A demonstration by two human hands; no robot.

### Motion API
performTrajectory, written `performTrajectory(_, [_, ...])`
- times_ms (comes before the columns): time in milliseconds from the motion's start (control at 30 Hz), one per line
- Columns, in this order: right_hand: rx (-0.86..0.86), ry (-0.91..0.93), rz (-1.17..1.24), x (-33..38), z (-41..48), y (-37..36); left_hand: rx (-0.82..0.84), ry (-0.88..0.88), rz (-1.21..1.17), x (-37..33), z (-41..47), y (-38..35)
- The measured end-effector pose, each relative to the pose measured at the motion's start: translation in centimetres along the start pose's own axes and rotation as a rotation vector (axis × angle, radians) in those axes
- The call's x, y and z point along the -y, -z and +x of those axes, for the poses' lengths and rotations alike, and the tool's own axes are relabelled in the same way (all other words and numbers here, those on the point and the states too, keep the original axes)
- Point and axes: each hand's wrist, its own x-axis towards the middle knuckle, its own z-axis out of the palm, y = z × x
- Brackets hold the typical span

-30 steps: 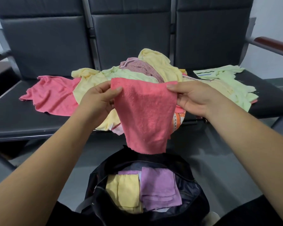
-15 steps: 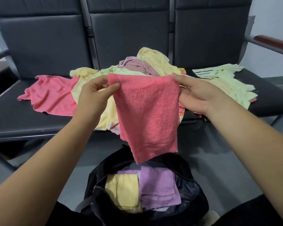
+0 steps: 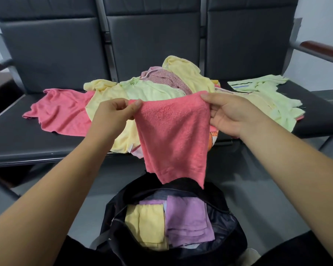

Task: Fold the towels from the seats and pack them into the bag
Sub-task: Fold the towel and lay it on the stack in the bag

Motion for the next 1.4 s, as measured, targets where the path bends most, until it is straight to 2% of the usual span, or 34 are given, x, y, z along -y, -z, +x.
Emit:
performTrajectory(133, [0.109, -0.115, 0.168, 0.0, -0.2, -0.3, 0.148, 0.15, -0.231, -0.1, -0.1, 0.3])
performTrajectory(267, [0.148, -0.139, 0.17, -0.1, -0.2, 0.0, 0.282, 0.164, -0.247, -0.2, -0.3, 0.4])
performTrajectory(333, [0.104, -0.115, 0.057, -0.2, -0.1, 0.1, 0.282, 0.141, -0.211, 0.1, -0.4, 0.4])
performTrajectory(400, [0.007, -0.043, -0.078, -0.4, 0.0, 0.4, 0.214, 0.105, -0.118, 0.3, -0.4, 0.4])
performTrajectory(533, [-0.081, 0.014, -0.149, -0.7, 0.3, 0.6, 0.092, 0.035, -0.007, 0.6, -0.3, 0.2])
performTrajectory(667, [-0.121, 0.068, -0.152, -0.7, 0.3, 0.6, 0.076, 0.034, -0.093, 0.7, -0.1, 0.3])
performTrajectory(800, [-0.19, 0.143, -0.276, -0.6, 0.2, 0.6, 0.091, 0.04, -0.263, 0.9, 0.0, 0.3])
performTrajectory(967, [-0.12, 0.254, -0.199, -0.5, -0.3, 0.0, 0.105, -0.059, -0.376, 0.5, 0.0, -0.2])
performTrajectory(1033, [-0.047, 0.317, -0.186, -0.4, -0.4, -0.2, 0.188, -0.114, -0.244, 0.4, -0.2, 0.0])
performTrajectory(1100, [0.104, 0.325, -0.217, -0.5, -0.2, 0.0, 0.304, -0.135, -0.068, 0.4, -0.3, -0.1])
performTrajectory(1167, [0.172, 0.312, -0.402, -1.0, 0.2, 0.3, 0.378, -0.084, -0.032, 0.8, -0.4, -0.5])
performTrajectory(1267, [0.081, 0.27, -0.676, -1.7, 0.5, 0.3, 0.353, -0.004, -0.057, 1.5, -0.2, -1.2])
performTrajectory(1400, [-0.049, 0.218, -0.67, -2.0, 0.6, 0.9, 0.307, 0.099, -0.193, 1.5, 0.1, -1.8])
